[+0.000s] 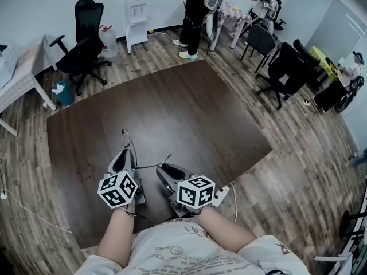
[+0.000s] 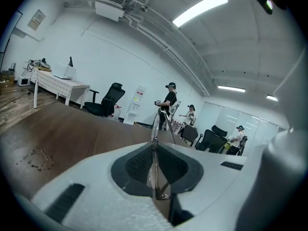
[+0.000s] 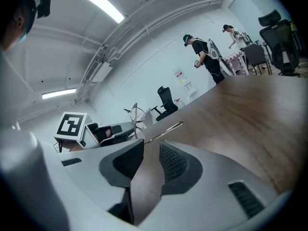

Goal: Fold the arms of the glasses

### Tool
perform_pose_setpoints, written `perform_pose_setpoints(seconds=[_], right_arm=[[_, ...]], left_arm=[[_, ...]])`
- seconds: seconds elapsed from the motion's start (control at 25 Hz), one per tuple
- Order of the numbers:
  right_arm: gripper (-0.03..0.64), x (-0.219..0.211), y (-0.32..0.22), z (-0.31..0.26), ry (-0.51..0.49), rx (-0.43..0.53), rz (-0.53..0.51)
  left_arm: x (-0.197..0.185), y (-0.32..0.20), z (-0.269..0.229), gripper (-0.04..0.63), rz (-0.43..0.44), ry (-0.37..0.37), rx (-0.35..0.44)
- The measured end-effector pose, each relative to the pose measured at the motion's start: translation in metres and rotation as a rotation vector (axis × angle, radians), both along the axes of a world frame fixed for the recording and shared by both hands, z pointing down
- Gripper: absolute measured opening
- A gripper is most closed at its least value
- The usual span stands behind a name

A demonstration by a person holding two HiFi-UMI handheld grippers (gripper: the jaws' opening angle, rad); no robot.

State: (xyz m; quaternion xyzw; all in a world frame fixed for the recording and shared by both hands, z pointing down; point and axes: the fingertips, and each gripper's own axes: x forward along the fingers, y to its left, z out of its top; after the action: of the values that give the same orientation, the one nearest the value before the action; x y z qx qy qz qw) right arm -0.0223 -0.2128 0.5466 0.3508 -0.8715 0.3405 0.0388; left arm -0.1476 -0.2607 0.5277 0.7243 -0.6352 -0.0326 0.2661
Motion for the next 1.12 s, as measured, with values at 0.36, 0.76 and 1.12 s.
perform_pose_setpoints(seconds=[0.36,0.76,1.12], right_arm=[[0.097,0.007,-0.006,-0.005,0.011,0.033,0.052],[0.052,0.019,-0.013,-0.012,0.026,0.066,0.107],[0.041,0.017,-0.016,-0.013,0.037,0.087,0.115]], left_arm=[[0.010,0.003,0.000,0.041,0.044,0.002,0.001],[0.034,0.006,-0.002,0.041,0.142,-0.083,0.026],[0.044,0.006,0.000,0.040,0.198,-0.154,0.031]])
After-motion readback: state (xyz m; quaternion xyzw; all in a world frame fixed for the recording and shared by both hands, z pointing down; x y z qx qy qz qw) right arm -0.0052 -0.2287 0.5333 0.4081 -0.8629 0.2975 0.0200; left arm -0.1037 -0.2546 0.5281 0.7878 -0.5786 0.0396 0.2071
